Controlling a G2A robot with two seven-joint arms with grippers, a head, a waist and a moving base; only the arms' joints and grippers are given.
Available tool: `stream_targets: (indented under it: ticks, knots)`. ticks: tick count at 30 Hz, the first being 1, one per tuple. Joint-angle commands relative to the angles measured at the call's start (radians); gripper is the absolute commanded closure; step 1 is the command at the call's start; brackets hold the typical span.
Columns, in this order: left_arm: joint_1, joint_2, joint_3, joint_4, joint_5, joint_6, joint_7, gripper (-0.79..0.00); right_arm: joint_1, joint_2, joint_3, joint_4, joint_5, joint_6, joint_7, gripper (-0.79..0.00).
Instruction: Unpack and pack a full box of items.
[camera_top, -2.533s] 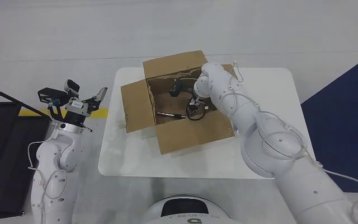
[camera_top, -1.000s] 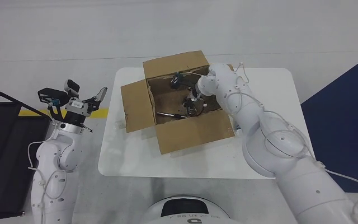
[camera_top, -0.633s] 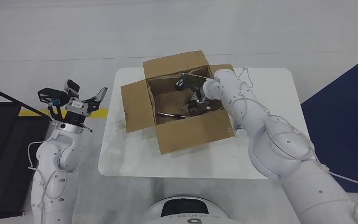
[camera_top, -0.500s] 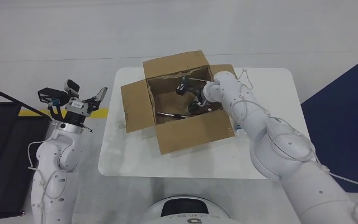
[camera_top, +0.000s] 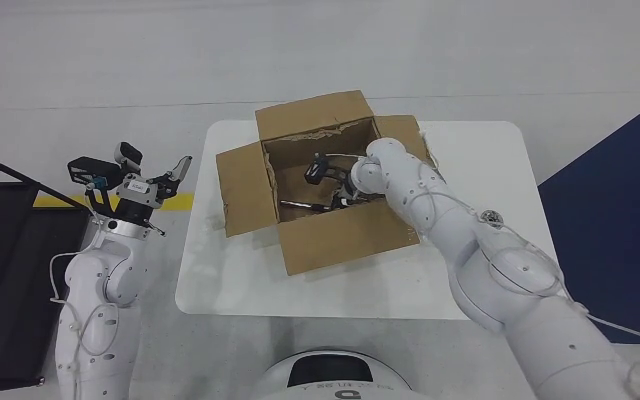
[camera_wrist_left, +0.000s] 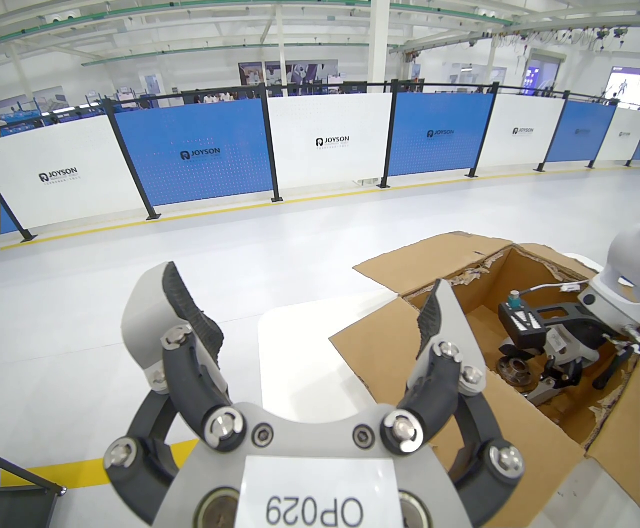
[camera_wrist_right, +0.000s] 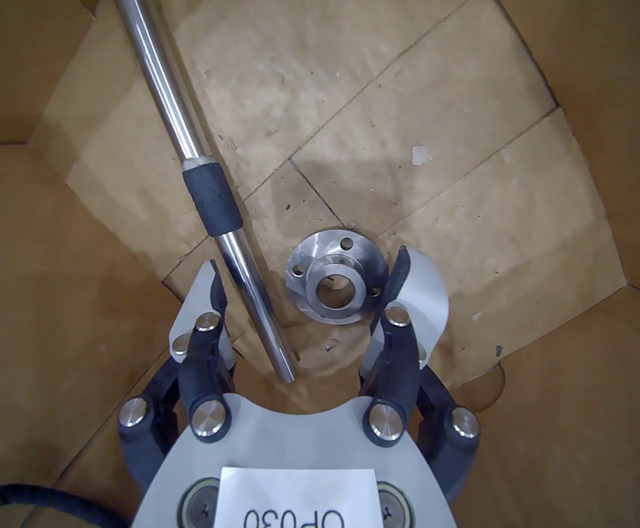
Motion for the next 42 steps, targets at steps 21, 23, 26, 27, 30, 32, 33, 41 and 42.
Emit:
stream_targets:
  ticks: [21,23,26,27,30,32,33,41,42]
  knots:
    - [0.0,0.0,0.0,0.0,0.0,0.0,0.0,-0.785,-0.095,0.152,0.157,-0.354,-0.11,0.101,0.041,0.0]
    - [0.0,0.0,0.0,0.0,0.0,0.0,0.0,-0.785,-0.118,0.172,0.184,-0.409,-0.114,0.113,0.069,0.0]
    - [0.0,0.0,0.0,0.0,0.0,0.0,0.0,-0.785,-0.148,0.194,0.216,-0.485,-0.117,0.122,0.103,-0.123]
    - [0.0,0.0,0.0,0.0,0.0,0.0,0.0,-0.785,-0.157,0.198,0.221,-0.506,-0.121,0.126,0.112,-0.175]
    - [0.0,0.0,0.0,0.0,0.0,0.0,0.0,-0.785,-0.171,0.2,0.222,-0.53,-0.13,0.138,0.13,-0.311]
    - [0.0,0.0,0.0,0.0,0.0,0.0,0.0,-0.785,-0.167,0.194,0.217,-0.512,-0.119,0.123,0.129,-0.323]
    - [0.0,0.0,0.0,0.0,0.0,0.0,0.0,-0.785,-0.162,0.189,0.214,-0.498,-0.11,0.112,0.124,-0.332]
    - [0.0,0.0,0.0,0.0,0.0,0.0,0.0,-0.785,-0.103,0.137,0.181,-0.351,-0.038,0.034,0.091,-0.366]
    - [0.0,0.0,0.0,0.0,0.0,0.0,0.0,-0.785,-0.096,0.134,0.183,-0.335,-0.017,0.013,0.091,-0.372]
